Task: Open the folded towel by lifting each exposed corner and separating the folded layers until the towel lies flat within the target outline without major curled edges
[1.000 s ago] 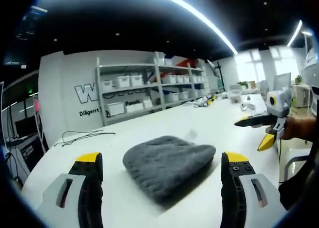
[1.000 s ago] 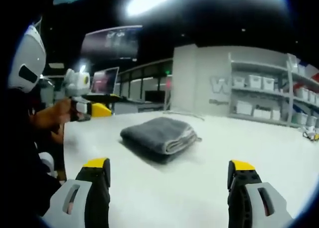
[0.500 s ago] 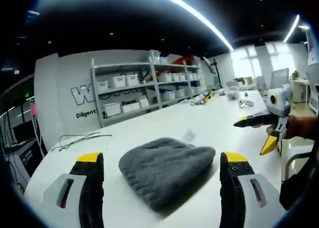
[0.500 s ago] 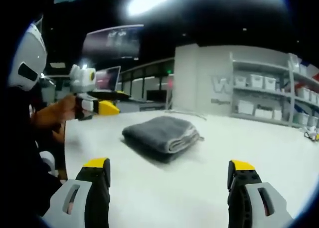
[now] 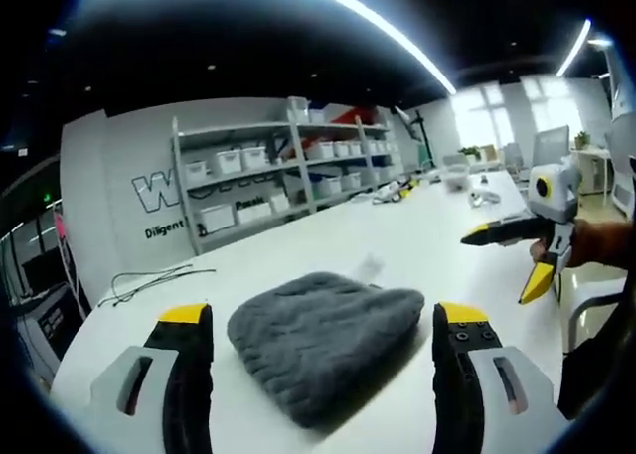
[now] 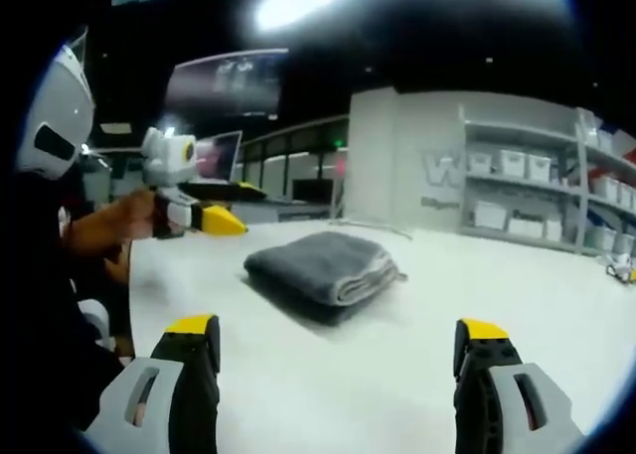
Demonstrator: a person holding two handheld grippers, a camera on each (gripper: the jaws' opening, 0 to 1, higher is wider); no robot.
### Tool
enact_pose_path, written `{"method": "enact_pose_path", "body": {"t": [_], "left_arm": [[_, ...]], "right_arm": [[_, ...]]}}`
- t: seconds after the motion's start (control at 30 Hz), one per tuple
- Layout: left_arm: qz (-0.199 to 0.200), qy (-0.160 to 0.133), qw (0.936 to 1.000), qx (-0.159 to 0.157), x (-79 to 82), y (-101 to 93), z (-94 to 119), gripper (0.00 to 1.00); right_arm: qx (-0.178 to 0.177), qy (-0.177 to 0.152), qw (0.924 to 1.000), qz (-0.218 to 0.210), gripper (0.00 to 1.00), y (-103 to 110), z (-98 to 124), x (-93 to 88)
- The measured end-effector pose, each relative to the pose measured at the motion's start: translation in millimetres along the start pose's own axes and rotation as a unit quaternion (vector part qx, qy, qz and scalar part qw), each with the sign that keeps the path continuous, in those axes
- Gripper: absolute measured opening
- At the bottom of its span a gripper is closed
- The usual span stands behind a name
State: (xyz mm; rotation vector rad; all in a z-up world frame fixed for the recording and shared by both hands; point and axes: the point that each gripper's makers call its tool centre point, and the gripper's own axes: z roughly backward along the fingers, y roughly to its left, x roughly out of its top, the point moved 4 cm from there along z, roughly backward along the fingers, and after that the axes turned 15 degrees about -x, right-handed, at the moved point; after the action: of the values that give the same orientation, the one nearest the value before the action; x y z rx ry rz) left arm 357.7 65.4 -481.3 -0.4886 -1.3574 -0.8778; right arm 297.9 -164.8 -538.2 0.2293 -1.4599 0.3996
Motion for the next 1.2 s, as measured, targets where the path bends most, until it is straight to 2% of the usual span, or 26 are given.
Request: {"method": "enact_pose_path", "body": {"t": [1.2], "left_arm": [[-0.029, 0.026, 0.9987, -0.033, -2.0, -10.0, -28, 0.85]], "right_arm": [[-0.001, 0.005, 1.0, 0.008, 1.0, 2, -2, -1.3]]}}
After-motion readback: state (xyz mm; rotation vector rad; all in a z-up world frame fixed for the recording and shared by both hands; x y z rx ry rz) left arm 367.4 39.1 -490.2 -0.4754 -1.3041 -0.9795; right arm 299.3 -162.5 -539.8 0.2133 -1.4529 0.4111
